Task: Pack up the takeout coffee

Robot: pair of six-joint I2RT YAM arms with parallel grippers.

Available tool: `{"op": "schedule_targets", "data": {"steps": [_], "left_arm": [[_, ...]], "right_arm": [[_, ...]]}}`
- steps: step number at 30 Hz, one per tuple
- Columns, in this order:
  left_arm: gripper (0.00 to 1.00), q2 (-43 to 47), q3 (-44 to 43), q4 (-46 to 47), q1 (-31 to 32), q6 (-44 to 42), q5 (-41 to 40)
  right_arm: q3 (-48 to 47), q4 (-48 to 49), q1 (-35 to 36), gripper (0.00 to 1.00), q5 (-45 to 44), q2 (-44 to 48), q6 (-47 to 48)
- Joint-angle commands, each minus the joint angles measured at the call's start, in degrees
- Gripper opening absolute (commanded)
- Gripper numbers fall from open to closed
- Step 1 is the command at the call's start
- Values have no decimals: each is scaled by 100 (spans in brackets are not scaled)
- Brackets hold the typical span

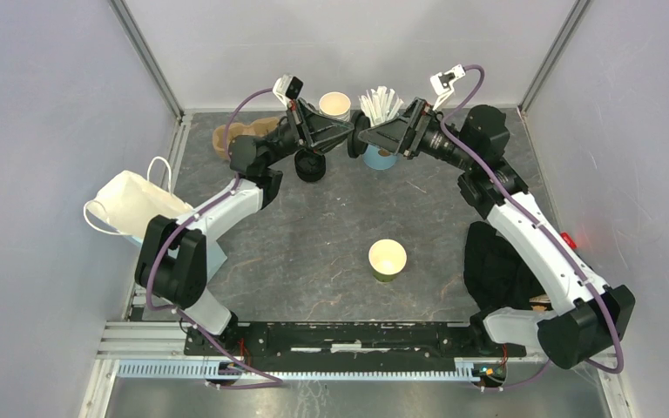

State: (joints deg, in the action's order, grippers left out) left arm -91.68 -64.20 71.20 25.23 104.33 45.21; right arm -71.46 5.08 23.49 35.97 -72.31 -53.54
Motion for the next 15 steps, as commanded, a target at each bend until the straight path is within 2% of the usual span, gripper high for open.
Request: {"op": "schedule_targets", "data": {"steps": [1, 15], "left_arm": [[10, 12, -12, 360, 26, 263, 18], [10, -40, -13, 342, 292, 194, -142]], "right_arm": [[108, 238, 5, 89, -22, 165, 2], [321, 535, 1, 78, 104, 164, -296]]}}
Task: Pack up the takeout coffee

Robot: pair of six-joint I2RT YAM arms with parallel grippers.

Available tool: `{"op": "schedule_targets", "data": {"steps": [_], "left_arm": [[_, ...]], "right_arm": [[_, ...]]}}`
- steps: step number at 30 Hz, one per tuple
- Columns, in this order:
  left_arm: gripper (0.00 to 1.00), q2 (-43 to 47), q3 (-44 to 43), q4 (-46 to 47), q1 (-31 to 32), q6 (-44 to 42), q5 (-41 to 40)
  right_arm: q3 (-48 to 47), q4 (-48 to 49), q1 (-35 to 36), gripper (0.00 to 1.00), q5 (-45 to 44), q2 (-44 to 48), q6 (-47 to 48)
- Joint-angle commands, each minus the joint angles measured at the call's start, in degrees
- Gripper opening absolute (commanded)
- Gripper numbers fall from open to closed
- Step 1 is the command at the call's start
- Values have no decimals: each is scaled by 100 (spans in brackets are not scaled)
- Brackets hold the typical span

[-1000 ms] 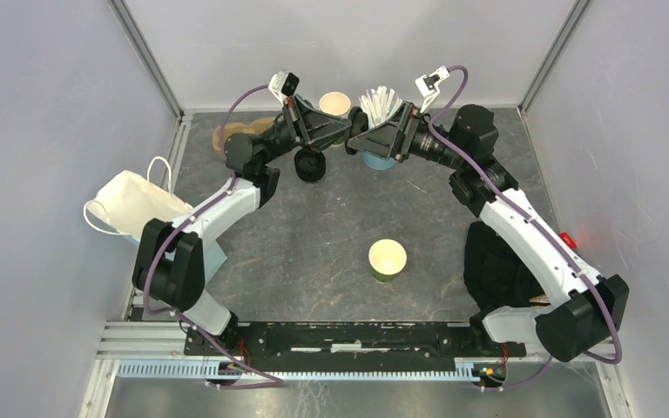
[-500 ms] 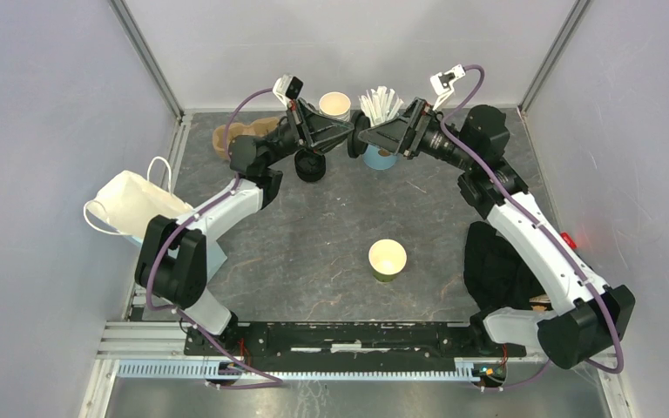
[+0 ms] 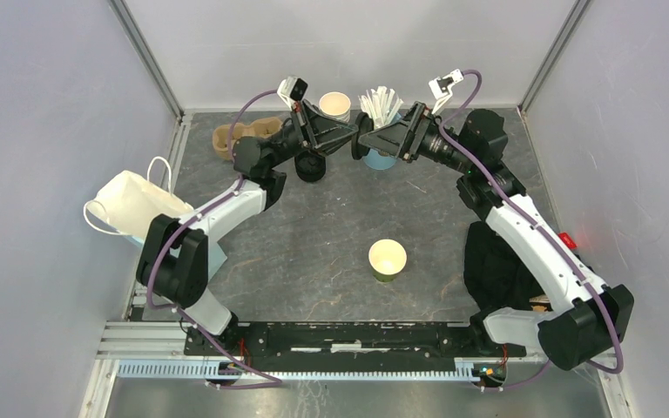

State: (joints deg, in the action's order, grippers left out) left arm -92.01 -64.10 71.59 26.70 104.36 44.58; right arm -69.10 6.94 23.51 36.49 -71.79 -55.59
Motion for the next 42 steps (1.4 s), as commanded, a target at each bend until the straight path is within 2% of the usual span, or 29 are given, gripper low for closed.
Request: {"op": "schedule_targets", "data": {"steps": [1, 7, 12, 17, 20, 22, 24, 25, 26, 28, 29, 30, 33, 36, 42], "left_arm": [[10, -22, -24, 307, 162, 196, -78], [10, -39, -33, 270, 207, 174, -62], [11, 18, -4, 75, 215, 2, -6], [28, 114, 256, -206, 196, -314, -46], [46, 221, 516, -370, 70, -539, 16], [56, 454, 801, -862, -134, -909, 102], [67, 772, 954, -2016, -397, -1645, 151], [71, 961, 910, -3020, -503, -2333, 119], [75, 1122, 700, -4460, -589, -3211, -19], [81, 1191, -59, -7421, -591, -4962, -778], [82, 1141, -352, -8295, -587, -5443, -1062], [83, 1099, -491, -8722, -596, -5723, -1191], [86, 1105, -514, -8985, -598, -5899, -1263], [87, 1135, -323, -8760, -588, -5701, -1175], [87, 1314, 177, -8307, -504, -5252, -1165]], "right_arm": [[99, 358, -1, 78, 51, 121, -92], [133, 289, 0, 78, -13, 174, -58], [216, 202, 3, 69, -74, 231, -21], [285, -28, -37, 64, -79, 364, 186], [157, -744, -136, 63, -97, 460, 806], [-218, -2020, -246, 63, -395, 512, 1908], [-716, -3384, -265, 63, -981, 510, 3150], [-916, -4018, -268, 63, -1225, 487, 3737], [-1025, -4472, -249, 61, -1494, 475, 4159], [-1088, -5334, -32, 60, -2022, 451, 4919], [-1088, -5693, 199, 60, -2369, 406, 5158], [-1077, -5947, 442, 60, -2622, 343, 5249], [-1055, -6520, 1254, 58, -3113, 121, 5142], [-1084, -6721, 2007, 58, -3610, 15, 4989], [-1378, -7501, 3110, 59, -4768, -773, 4952]]}}
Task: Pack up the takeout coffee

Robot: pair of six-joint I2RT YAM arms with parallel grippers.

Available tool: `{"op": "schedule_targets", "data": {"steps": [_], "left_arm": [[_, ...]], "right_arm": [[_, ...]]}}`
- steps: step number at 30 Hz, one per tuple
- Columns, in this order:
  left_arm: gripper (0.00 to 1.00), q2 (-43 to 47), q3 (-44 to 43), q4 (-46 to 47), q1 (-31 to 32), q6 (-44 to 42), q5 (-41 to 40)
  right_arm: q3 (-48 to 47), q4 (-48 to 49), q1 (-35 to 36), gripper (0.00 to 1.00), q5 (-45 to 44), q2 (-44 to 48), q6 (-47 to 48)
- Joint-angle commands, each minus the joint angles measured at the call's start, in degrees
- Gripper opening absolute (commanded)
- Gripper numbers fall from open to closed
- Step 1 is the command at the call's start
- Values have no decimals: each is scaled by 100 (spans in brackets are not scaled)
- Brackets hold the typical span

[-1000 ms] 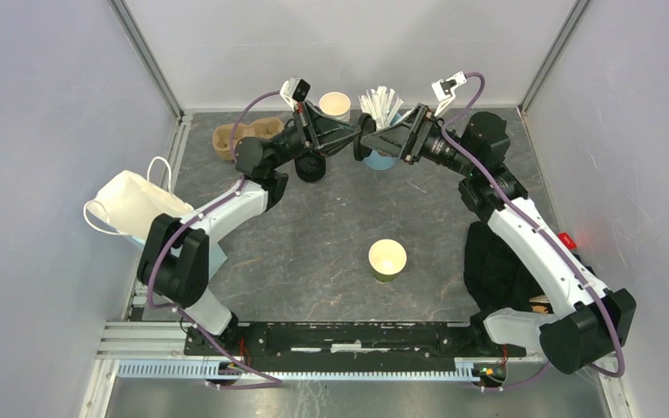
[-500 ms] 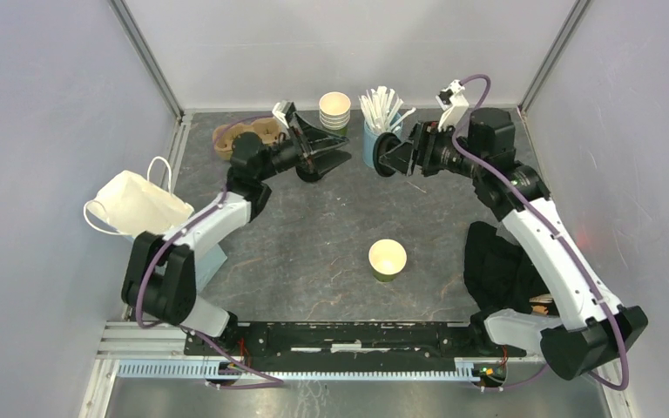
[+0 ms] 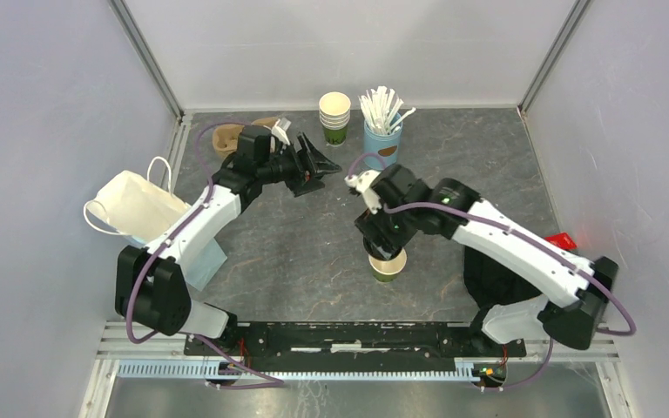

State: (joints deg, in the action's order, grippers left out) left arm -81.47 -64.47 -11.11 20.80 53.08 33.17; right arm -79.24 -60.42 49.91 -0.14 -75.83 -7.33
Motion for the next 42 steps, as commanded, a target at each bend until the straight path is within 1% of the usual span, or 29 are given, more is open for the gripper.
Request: {"op": "schedule_targets", "data": {"steps": [1, 4, 8, 11, 16, 23, 36, 42], "left_arm": [[87, 263, 237, -33, 129, -115, -26], [87, 276, 353, -36, 277, -105, -87], [87, 313, 505, -5, 320, -86, -169], [87, 365, 540, -2, 320, -70, -184], [87, 404, 566, -52, 321, -104, -203], [87, 396, 556, -62, 321, -112, -209], [87, 299, 411, -158, 322, -184, -180], [87, 282, 400, -160, 324, -184, -180]], "right_arm": [[-409, -830, 554, 59, -1232, -441, 127], [-359, -874, 653, 59, -1279, -603, 191], [100, -279, 654, 61, -1170, -485, 216], [141, -269, 648, 61, -1176, -614, 215], [419, -79, 639, 62, -1156, -529, 163], [537, 10, 551, 64, -1047, -538, 163], [708, 157, 449, 65, -712, -547, 274], [709, 83, 439, 65, -696, -574, 268]]}}
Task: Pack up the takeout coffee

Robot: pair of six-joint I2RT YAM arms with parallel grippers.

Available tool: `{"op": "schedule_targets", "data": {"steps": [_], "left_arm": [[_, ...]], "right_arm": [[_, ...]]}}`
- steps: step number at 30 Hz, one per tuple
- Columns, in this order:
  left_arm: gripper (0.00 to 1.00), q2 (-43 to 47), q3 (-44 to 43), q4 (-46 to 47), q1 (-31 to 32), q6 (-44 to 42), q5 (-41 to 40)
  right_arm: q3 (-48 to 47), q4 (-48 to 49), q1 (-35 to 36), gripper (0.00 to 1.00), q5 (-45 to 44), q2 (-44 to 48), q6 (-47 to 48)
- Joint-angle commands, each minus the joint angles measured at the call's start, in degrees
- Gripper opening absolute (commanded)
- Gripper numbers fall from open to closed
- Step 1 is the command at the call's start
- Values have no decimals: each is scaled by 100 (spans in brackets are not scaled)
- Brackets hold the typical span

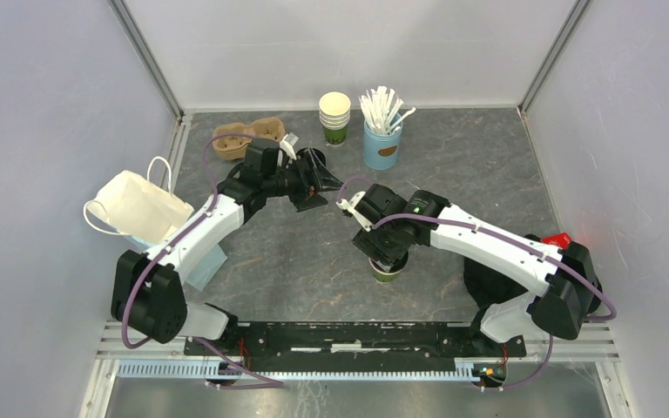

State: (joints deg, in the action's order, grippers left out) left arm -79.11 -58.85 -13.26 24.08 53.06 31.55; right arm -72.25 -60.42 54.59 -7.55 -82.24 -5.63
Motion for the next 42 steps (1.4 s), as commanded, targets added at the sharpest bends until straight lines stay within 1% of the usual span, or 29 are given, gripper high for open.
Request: {"op": "schedule_targets", "data": {"steps": [1, 36, 40, 42], "left_arm": [[87, 45, -162, 56, -4, -182, -11], [87, -146, -298, 59, -8, -261, 80], [87, -131, -270, 54, -7, -267, 74], [87, -131, -261, 54, -6, -274, 81]], "right_arm": [[9, 92, -25, 65, 44, 76, 97], [225, 232, -106, 67, 156, 33, 132], [203, 241, -104, 69, 82, -8, 127], [155, 228, -110, 72, 40, -1, 123]]}}
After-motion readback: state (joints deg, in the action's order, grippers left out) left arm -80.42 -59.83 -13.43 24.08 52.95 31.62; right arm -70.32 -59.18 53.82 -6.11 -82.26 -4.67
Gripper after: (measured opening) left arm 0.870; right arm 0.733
